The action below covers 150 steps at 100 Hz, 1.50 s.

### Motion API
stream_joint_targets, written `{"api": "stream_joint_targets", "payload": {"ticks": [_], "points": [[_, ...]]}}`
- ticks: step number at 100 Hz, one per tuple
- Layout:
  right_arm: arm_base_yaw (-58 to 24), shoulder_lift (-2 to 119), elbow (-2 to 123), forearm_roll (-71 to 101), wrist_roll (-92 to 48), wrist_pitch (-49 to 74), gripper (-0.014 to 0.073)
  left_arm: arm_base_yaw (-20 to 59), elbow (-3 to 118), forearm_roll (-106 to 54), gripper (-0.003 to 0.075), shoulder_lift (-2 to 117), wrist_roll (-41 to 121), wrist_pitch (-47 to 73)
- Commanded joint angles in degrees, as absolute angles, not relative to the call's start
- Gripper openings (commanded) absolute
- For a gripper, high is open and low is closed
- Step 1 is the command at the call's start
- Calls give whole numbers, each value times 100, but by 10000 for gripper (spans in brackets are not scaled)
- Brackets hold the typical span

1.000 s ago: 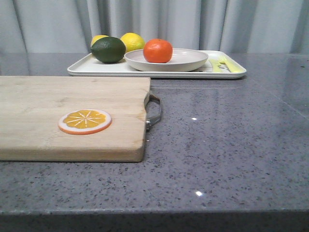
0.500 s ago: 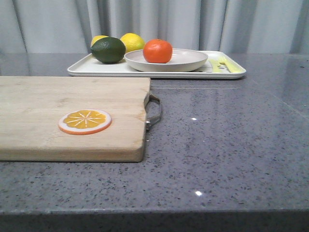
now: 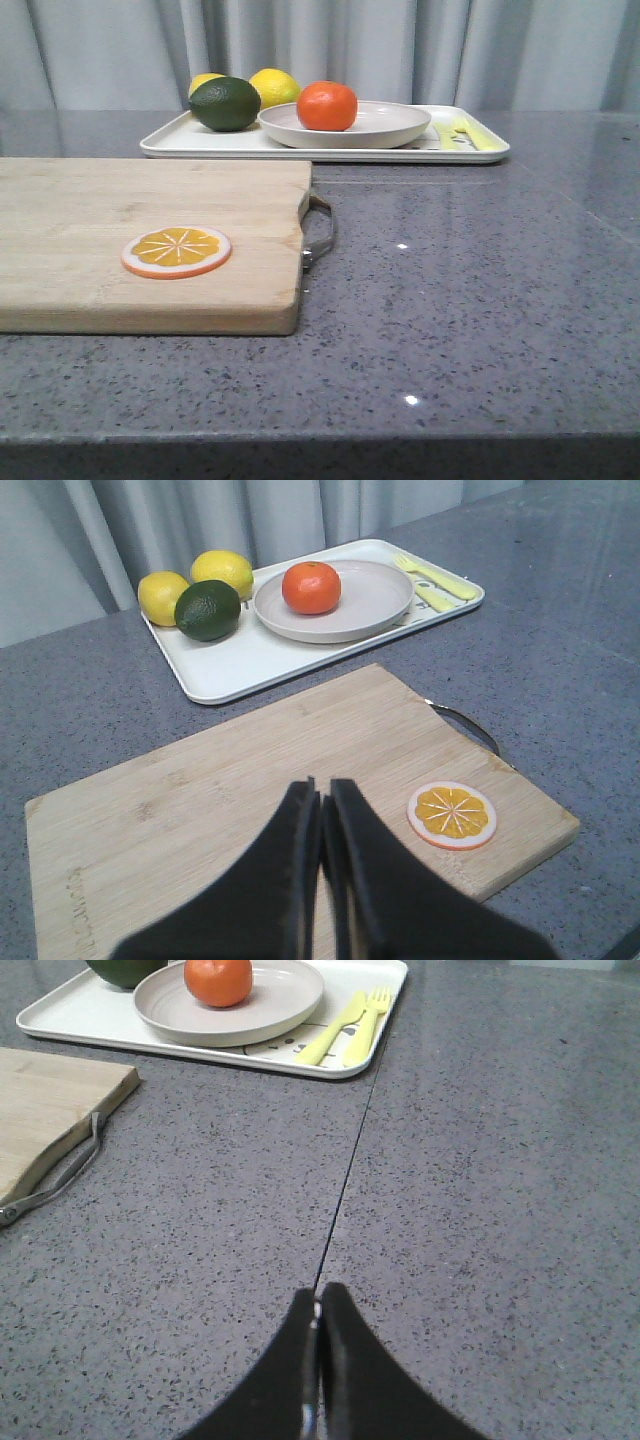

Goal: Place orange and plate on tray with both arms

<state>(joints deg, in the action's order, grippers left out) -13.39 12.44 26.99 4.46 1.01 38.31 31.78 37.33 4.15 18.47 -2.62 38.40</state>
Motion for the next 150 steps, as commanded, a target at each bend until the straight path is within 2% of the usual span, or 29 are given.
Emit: {"api": "stream_joint_targets", "payload": {"ticks": [1,89,101,113,131,150], "points": [[-1324,1266,2811,370,91,3325,-66,3174,3820,359,-20,1758,-308,3459],[-1324,1266,2811,375,91,3326,-66,3174,3667,264,-20,1708,-308,3414],[-1324,1266,2811,375,91,3326,-66,3149,3468,497,-20,1640,-308,2889],[-1324,1266,2811,375,91,3326,-66,2748,3145,441,-20,1581,-308,1985],[-1324,1266,2811,375,91,3326,-66,1741,2415,131,-20,1416,-308,815],[-1324,1266,2811,375,91,3326,-66,796,1716,0,-20,978,-308,397]]}}
